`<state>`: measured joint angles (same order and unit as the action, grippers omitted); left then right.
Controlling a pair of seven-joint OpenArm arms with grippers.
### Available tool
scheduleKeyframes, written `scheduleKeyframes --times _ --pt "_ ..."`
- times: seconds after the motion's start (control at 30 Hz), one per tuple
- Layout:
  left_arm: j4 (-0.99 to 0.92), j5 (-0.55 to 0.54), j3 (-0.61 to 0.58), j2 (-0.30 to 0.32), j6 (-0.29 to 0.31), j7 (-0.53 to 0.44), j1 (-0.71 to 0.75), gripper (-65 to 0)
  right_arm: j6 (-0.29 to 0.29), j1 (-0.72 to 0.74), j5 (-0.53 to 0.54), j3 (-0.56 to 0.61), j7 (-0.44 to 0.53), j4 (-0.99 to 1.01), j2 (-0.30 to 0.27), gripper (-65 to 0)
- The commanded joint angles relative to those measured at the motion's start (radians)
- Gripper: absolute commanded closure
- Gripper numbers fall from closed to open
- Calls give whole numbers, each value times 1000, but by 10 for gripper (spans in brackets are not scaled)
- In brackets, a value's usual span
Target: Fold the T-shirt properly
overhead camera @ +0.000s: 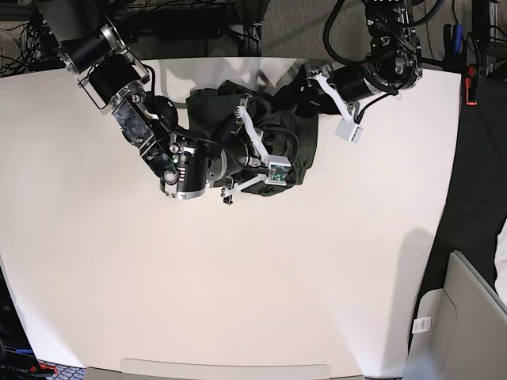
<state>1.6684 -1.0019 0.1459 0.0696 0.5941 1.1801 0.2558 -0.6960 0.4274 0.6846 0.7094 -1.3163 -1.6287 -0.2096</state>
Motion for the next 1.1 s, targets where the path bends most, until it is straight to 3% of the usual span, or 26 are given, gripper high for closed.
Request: scheduleKeyframes --times 0.0,0.4,0.57,0.73,1.07 --pt "8 -22 1 -4 7 -10 -6 -400 -2 26 28 -1 17 -2 23 -110" --pt "2 -22 5 0 8 -10 1 -386 -2 64 28 -7 21 150 200 -110" --pt "29 -22 54 3 8 -9 10 -386 -2 66 30 -9 21 169 223 -110" --pt "98 -24 134 3 8 1 30 -410 -2 89 91 -104 19 124 183 -110" --pt "263 -25 79 -30 8 42 60 -423 -2 70 122 -448 19 32 -20 -110"
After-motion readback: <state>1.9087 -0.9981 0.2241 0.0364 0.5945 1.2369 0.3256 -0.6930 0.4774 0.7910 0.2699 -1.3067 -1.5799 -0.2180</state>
